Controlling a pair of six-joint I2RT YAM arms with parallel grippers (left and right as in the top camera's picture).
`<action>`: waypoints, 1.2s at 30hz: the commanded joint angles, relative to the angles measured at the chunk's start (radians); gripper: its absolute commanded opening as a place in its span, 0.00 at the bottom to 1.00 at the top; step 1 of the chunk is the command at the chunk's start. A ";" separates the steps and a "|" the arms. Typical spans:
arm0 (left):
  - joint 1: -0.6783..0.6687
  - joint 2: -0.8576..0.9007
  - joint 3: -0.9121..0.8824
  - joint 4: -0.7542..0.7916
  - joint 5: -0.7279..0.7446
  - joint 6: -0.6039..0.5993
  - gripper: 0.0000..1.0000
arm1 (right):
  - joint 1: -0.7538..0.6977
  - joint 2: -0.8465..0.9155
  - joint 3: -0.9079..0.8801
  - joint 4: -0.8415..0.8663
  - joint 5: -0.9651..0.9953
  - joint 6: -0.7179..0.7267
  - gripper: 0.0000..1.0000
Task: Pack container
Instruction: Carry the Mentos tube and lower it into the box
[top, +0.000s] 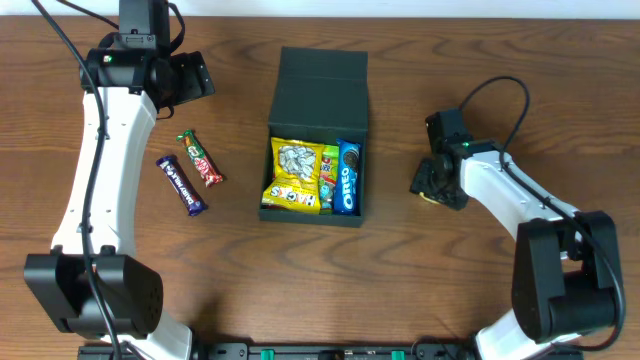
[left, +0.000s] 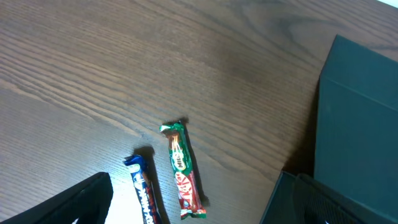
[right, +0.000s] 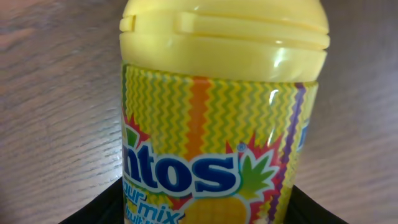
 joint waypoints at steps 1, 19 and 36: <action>0.001 -0.006 -0.005 -0.005 0.004 0.013 0.93 | -0.006 0.002 -0.002 0.012 0.061 -0.173 0.38; 0.001 -0.006 -0.005 -0.008 0.003 0.013 0.94 | 0.200 -0.002 0.446 -0.263 -0.268 -0.102 0.04; 0.001 -0.006 -0.005 -0.013 0.003 0.013 0.94 | 0.444 0.069 0.439 -0.266 -0.261 0.019 0.73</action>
